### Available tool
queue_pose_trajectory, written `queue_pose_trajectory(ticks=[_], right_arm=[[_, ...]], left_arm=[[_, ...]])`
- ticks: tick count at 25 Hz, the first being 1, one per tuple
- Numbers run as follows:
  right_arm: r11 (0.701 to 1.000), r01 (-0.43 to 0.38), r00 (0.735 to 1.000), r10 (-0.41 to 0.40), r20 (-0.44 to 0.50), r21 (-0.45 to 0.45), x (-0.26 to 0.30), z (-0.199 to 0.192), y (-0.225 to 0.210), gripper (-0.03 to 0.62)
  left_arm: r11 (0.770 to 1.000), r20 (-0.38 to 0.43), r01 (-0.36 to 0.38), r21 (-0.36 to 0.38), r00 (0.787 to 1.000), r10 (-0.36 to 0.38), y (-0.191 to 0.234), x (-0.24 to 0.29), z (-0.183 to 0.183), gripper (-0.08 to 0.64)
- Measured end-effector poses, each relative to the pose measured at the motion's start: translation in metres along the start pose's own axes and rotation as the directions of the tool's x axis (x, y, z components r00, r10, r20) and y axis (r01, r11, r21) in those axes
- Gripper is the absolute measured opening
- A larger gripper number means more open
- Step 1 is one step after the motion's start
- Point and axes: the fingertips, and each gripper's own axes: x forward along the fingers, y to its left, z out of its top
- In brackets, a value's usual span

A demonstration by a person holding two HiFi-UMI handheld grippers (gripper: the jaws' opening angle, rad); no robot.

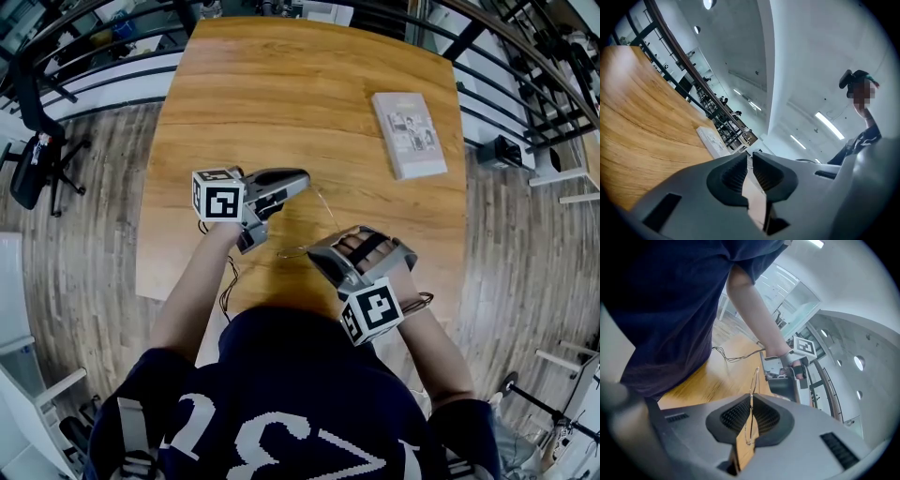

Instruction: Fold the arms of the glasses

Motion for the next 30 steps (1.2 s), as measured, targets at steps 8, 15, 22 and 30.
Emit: queue_pose_trajectory(ticks=[8,15,22,30], right_arm=[[0.991,0.072,0.997,-0.069,-0.031,0.114,-0.002,-0.023,-0.018,0.037],[0.970,0.151,0.988,-0.141,-0.062,0.193,-0.007,-0.046,-0.035,0.037],[0.968,0.155,0.987,-0.145,-0.065,0.195,-0.005,-0.052,-0.037,0.037],[0.951,0.113,0.993,-0.099,-0.065,0.287,0.023,-0.083,-0.034,0.037]], left_arm=[[1.000,-0.010,0.014,-0.023,1.000,-0.014,-0.013,-0.024,-0.017,0.041],[0.998,-0.007,0.030,-0.054,1.000,-0.030,-0.024,-0.027,-0.038,0.038],[0.999,-0.005,0.007,-0.039,1.000,-0.007,-0.024,-0.030,-0.045,0.037],[0.928,0.176,-0.318,0.196,0.942,0.285,0.007,-0.066,-0.010,0.031]])
